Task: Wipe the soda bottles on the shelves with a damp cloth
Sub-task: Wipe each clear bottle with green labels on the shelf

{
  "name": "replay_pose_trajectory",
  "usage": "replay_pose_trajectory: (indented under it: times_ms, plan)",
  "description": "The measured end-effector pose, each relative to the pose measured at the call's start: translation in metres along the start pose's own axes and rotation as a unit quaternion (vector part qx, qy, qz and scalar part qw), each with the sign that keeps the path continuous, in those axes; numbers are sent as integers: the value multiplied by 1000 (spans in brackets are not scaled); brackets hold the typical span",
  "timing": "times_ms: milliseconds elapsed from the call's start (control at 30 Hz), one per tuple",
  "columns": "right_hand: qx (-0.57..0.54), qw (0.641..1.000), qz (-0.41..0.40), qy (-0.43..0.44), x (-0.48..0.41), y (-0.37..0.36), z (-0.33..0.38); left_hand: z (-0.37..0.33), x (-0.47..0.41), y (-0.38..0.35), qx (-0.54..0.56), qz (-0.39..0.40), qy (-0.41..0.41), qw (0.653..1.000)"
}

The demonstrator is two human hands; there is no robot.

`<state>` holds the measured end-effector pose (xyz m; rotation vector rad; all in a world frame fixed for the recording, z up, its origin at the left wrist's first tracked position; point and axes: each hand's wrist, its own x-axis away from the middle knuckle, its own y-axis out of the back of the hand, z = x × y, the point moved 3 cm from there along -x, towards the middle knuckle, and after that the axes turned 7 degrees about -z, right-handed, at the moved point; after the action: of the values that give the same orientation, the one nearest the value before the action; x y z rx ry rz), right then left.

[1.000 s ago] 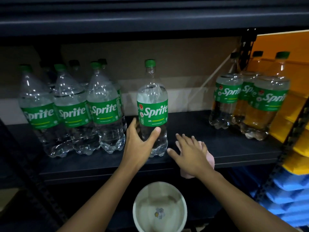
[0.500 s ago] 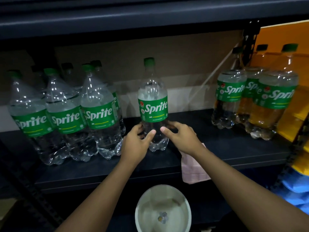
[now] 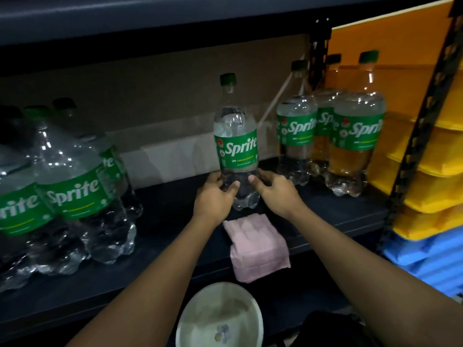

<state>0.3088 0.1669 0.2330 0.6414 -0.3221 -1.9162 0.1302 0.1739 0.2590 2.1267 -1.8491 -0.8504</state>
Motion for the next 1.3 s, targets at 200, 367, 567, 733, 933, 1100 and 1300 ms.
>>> replay_pose_trajectory:
  times_ms: [200,367,567,733,933,1100,1300]
  plan:
    - [-9,999,-42,-8,12,31,-27,-18,14,-30,17,24,-25,999]
    - [-10,998,-64,-15,30,50,-43,-32,27,-47,20,36,-43,998]
    - [-13,993,-116,-12,45,72,-56,-50,40,-66,34,55,-58,996]
    - [-33,986,-160,-19,57,88,-67,-65,49,-85,46,63,-61,995]
    - [-31,985,-170,-24,50,101,-75,-81,51,-101,26,66,-66,995]
    - [-18,985,-169,-29,44,104,-78,-86,48,-108,19,69,-63,995]
    - [-5,986,-166,-35,38,105,-80,-86,45,-111,16,71,-66,995]
